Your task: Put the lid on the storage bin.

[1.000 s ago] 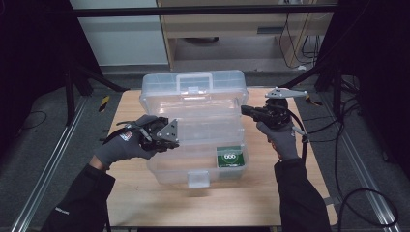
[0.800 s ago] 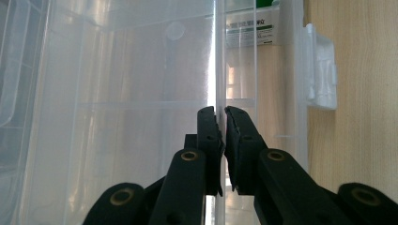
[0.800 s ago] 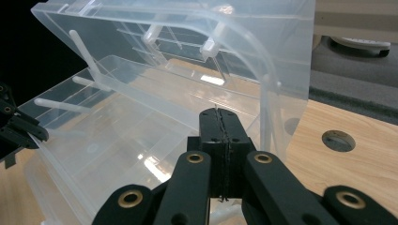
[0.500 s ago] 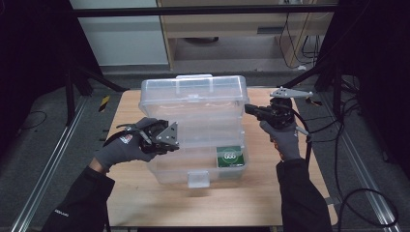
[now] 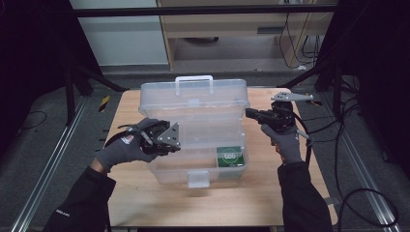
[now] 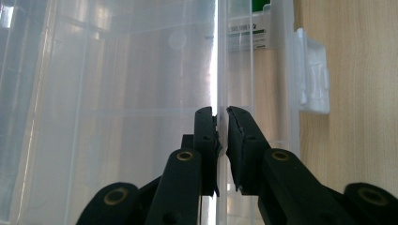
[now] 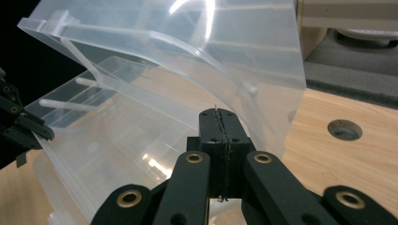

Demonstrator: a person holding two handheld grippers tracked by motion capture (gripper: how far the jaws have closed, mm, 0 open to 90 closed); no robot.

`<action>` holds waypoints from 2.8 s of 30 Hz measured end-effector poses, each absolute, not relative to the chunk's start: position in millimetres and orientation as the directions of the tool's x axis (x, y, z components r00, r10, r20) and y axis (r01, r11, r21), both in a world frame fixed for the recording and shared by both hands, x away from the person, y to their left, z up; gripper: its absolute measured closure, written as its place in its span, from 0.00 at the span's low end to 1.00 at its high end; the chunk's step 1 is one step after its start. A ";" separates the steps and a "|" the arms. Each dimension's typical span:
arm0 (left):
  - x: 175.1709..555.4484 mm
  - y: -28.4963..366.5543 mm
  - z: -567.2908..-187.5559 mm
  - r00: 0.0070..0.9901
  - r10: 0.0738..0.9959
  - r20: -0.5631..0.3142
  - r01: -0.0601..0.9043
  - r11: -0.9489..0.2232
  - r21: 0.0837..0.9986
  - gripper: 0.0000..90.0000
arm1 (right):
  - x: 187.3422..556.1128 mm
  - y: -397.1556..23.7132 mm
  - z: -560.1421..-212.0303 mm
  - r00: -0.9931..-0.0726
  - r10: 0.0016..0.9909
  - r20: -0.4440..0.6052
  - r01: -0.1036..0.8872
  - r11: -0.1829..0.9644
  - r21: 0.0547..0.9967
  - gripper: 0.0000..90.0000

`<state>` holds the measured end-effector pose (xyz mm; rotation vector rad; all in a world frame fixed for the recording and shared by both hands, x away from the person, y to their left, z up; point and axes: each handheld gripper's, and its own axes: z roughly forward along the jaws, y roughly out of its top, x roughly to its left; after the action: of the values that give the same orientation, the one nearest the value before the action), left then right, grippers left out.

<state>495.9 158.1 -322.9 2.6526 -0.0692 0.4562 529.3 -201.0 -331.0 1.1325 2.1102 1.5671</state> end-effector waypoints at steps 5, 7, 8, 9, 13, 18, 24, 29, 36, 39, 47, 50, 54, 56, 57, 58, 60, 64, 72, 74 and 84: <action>495.4 156.1 -321.0 0.947 0.055 0.317 -0.112 -0.867 0.485 0.84 | 525.5 -204.9 -331.2 -0.659 0.718 0.225 0.418 0.100 0.903 1.00; 495.6 156.2 -320.3 0.949 0.073 0.305 -0.101 -0.850 0.517 0.82 | 524.4 -206.1 -331.4 -0.660 0.716 0.228 0.419 0.098 0.903 1.00; 495.7 156.2 -321.0 0.952 0.089 0.293 -0.088 -0.836 0.541 0.80 | 524.0 -206.5 -331.6 -0.659 0.718 0.226 0.419 0.100 0.903 1.00; 496.0 156.3 -321.3 0.953 0.092 0.288 -0.086 -0.831 0.549 0.78 | 523.5 -207.0 -332.0 -0.660 0.715 0.231 0.422 0.098 0.901 1.00; 498.3 156.7 -325.3 0.957 0.133 0.259 -0.054 -0.792 0.608 0.74 | 522.6 -206.8 -333.2 -0.662 0.715 0.225 0.422 0.108 0.900 1.00; 499.7 157.9 -332.9 0.966 0.176 0.188 -0.003 -0.722 0.691 0.69 | 521.3 -206.7 -334.4 -0.663 0.713 0.226 0.428 0.113 0.897 1.00; 499.1 158.8 -341.8 0.965 0.221 0.143 0.041 -0.662 0.749 0.66 | 520.2 -207.1 -336.1 -0.667 0.711 0.223 0.424 0.115 0.898 1.00; 497.1 162.0 -345.8 0.963 0.251 0.099 0.069 -0.584 0.809 0.63 | 519.5 -207.5 -336.9 -0.668 0.708 0.227 0.425 0.113 0.898 1.00; 491.3 161.5 -350.3 0.952 0.292 0.091 0.083 -0.532 0.843 0.61 | 519.2 -207.3 -338.0 -0.669 0.708 0.224 0.428 0.122 0.896 1.00; 489.8 164.2 -351.6 0.945 0.316 0.083 0.091 -0.498 0.862 0.61 | 519.2 -206.9 -338.1 -0.672 0.707 0.221 0.426 0.124 0.896 1.00; 482.9 177.0 -355.3 0.923 0.382 0.055 0.121 -0.423 0.898 0.66 | 518.0 -205.8 -338.1 -0.673 0.708 0.214 0.428 0.137 0.894 1.00; 479.4 185.8 -354.8 0.908 0.418 0.044 0.136 -0.391 0.911 0.70 | 516.8 -205.2 -338.0 -0.674 0.709 0.206 0.429 0.150 0.891 1.00; 476.0 197.4 -356.1 0.883 0.467 0.047 0.154 -0.382 0.911 0.75 | 514.3 -204.0 -337.6 -0.672 0.716 0.190 0.430 0.169 0.887 1.00; 474.5 204.0 -356.5 0.872 0.488 0.033 0.168 -0.363 0.917 0.78 | 513.2 -203.2 -337.3 -0.670 0.719 0.184 0.431 0.175 0.885 1.00; 473.8 206.5 -356.4 0.869 0.495 0.031 0.172 -0.360 0.917 0.80 | 512.9 -203.2 -337.3 -0.671 0.719 0.180 0.429 0.180 0.885 1.00; 472.6 209.6 -356.5 0.862 0.506 0.029 0.175 -0.352 0.920 0.82 | 512.6 -203.1 -337.3 -0.671 0.719 0.177 0.429 0.182 0.885 1.00; 470.2 216.3 -356.2 0.849 0.527 0.027 0.181 -0.339 0.923 0.87 | 512.1 -203.0 -337.3 -0.671 0.720 0.177 0.431 0.185 0.883 1.00; 467.4 226.8 -356.4 0.831 0.556 0.023 0.195 -0.330 0.924 0.95 | 511.5 -202.2 -337.4 -0.672 0.720 0.175 0.433 0.190 0.881 1.00; 463.9 245.0 -358.5 0.770 0.637 0.039 0.210 -0.310 0.927 0.99 | 510.6 -199.2 -338.2 -0.673 0.721 0.165 0.437 0.207 0.875 1.00; 464.8 250.1 -359.1 0.754 0.657 0.023 0.222 -0.288 0.932 0.99 | 509.7 -198.9 -338.1 -0.673 0.721 0.164 0.440 0.212 0.872 1.00; 466.6 274.2 -359.4 0.706 0.707 -0.020 0.244 -0.217 0.945 0.99 | 504.1 -198.9 -341.5 -0.682 0.717 0.143 0.445 0.252 0.859 1.00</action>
<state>466.6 274.2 -359.4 1.7834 0.7544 0.5106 504.1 -198.9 -341.5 1.0780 2.2485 1.3998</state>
